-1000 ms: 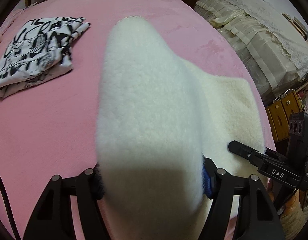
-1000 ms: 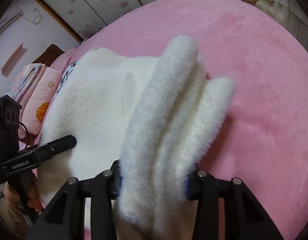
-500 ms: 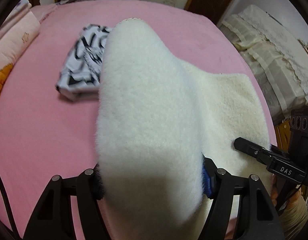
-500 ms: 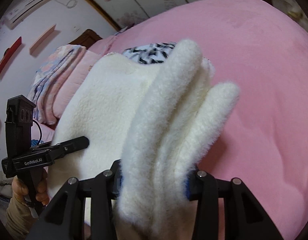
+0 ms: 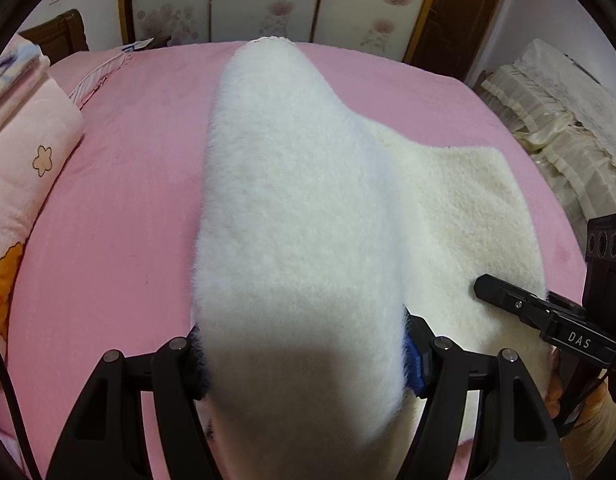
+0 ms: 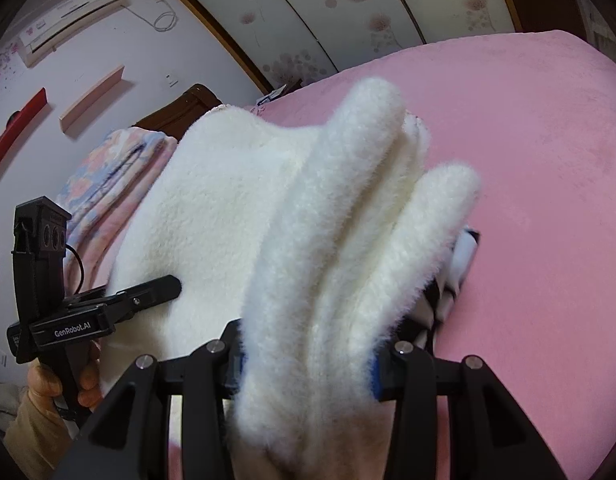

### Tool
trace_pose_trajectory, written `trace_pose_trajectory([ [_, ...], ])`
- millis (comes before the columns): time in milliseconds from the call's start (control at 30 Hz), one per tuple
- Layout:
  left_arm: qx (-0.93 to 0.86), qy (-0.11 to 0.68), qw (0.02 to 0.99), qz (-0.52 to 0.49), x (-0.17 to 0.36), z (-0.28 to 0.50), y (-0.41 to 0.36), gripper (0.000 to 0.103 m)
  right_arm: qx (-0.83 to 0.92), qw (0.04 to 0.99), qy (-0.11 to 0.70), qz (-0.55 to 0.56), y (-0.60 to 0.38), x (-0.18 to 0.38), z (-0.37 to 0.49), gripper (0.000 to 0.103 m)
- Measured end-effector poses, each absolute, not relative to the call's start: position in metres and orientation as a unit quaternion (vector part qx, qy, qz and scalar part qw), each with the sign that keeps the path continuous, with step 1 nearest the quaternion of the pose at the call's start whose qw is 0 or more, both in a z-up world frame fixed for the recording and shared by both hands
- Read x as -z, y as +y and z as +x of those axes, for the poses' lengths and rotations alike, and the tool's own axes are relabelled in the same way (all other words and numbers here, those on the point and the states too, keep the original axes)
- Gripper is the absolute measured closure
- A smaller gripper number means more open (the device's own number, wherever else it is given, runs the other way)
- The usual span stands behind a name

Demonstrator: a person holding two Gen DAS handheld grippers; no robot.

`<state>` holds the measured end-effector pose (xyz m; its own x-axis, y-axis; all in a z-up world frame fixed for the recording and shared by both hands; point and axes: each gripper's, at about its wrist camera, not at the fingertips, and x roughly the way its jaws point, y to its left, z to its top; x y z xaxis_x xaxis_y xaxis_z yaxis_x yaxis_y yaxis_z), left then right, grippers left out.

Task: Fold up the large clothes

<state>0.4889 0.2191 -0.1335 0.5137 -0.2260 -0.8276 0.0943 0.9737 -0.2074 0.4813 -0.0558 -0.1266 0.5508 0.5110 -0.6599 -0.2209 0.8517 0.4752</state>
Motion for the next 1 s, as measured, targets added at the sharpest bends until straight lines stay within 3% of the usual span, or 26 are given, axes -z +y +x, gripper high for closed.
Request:
trace_pose_trajectory([
  [100,0.069,0.511,0.854,-0.066,0.178,0.519,0.236,0.029,-0.204,0.851,0.447,0.184,-0.052,0.164,0.518,0.059],
  [167,0.063,0.513,0.853,-0.076,0.203,0.524,0.247,0.017,-0.184,0.848,0.462,0.185,-0.050,0.187,0.527,0.050],
  [200,0.056,0.504,0.859,-0.072,0.206,0.522,0.253,0.007,-0.179,0.849,0.463,0.181,-0.052,0.193,0.527,0.044],
  [233,0.053,0.497,0.863,-0.071,0.208,0.521,0.259,0.005,-0.180,0.849,0.463,0.180,-0.056,0.198,0.523,0.036],
  [367,0.061,0.487,0.867,-0.091,0.199,0.509,0.271,0.005,-0.193,0.841,0.479,0.160,-0.063,0.192,0.517,0.032],
  [567,0.034,0.416,0.906,-0.075,0.132,0.469,0.271,0.006,-0.143,0.879,0.455,0.033,-0.058,0.127,0.478,0.032],
  [600,0.027,0.410,0.909,-0.071,0.122,0.465,0.271,0.012,-0.139,0.889,0.436,0.014,-0.053,0.113,0.469,0.032],
  [667,0.023,0.409,0.910,-0.067,0.111,0.467,0.271,0.041,-0.140,0.899,0.414,-0.002,-0.044,0.097,0.461,0.035],
  [700,0.021,0.420,0.905,-0.071,0.109,0.473,0.271,0.073,-0.140,0.902,0.409,-0.006,-0.037,0.092,0.461,0.046],
  [733,0.024,0.429,0.899,-0.078,0.112,0.479,0.271,0.091,-0.145,0.903,0.405,-0.011,-0.026,0.088,0.462,0.059],
  [800,0.018,0.448,0.890,-0.084,0.121,0.496,0.264,0.091,-0.141,0.903,0.406,-0.015,-0.007,0.089,0.470,0.065],
  [933,-0.004,0.456,0.889,-0.052,0.145,0.489,0.233,0.092,-0.104,0.898,0.427,-0.023,0.007,0.123,0.494,0.066],
  [1000,-0.012,0.451,0.892,-0.033,0.157,0.487,0.230,0.092,-0.070,0.893,0.444,-0.025,0.000,0.147,0.505,0.079],
])
